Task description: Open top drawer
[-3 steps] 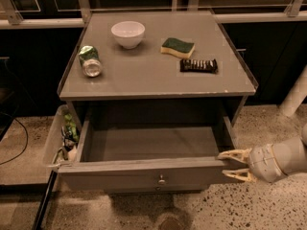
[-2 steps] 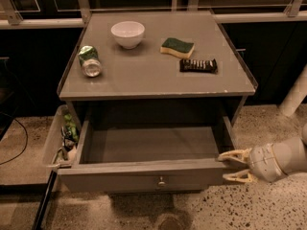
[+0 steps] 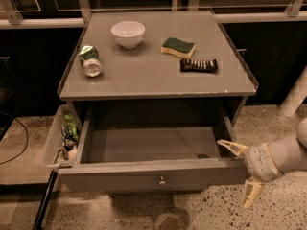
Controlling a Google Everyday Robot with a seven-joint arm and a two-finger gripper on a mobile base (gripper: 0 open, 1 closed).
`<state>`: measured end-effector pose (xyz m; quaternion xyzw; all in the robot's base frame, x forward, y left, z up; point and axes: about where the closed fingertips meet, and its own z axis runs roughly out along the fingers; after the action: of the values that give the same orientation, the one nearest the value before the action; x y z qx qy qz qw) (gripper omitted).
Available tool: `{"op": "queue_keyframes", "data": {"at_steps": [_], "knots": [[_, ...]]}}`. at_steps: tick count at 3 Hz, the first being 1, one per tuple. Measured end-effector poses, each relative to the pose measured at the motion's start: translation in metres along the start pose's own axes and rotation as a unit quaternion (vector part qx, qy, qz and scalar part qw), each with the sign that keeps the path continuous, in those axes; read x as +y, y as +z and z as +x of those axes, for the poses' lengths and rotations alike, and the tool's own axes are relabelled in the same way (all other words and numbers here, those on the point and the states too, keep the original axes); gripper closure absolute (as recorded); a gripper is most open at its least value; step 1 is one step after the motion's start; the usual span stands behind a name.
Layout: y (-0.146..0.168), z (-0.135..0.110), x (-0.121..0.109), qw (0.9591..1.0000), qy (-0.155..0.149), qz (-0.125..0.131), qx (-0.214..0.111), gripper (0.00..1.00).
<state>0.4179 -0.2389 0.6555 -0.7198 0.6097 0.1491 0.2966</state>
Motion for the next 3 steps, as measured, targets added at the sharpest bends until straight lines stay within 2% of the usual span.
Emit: {"op": "queue_keyframes", "data": {"at_steps": [1,3], "knots": [[0.005,-0.001,-0.003,1.0,0.0,-0.003,-0.002,0.0],[0.038,0.0,-0.007,0.9993,0.005,-0.034,-0.011,0.0]]}}
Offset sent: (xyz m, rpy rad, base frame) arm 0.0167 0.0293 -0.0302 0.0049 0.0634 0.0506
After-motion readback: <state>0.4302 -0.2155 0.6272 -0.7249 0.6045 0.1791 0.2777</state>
